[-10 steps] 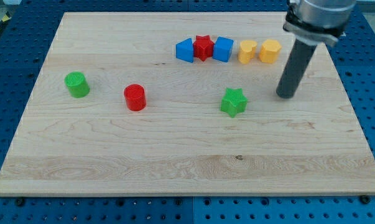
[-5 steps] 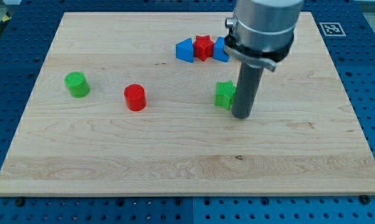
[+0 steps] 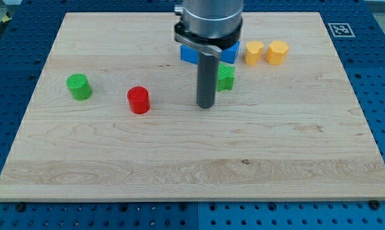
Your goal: Push the green star into the blue cube
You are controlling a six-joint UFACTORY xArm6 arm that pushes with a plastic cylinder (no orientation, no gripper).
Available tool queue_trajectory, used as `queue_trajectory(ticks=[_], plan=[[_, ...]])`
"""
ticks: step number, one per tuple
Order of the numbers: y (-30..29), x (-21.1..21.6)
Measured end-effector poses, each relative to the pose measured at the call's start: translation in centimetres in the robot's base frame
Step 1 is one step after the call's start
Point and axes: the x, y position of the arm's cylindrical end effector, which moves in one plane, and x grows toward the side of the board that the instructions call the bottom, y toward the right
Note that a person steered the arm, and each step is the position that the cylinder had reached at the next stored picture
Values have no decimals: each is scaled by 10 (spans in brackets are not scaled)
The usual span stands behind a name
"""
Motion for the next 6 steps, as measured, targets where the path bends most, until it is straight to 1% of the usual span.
queue_trajectory(ticks=[1, 2, 3, 6], plan=[[10, -21], [28, -21], [28, -6], [35, -9]])
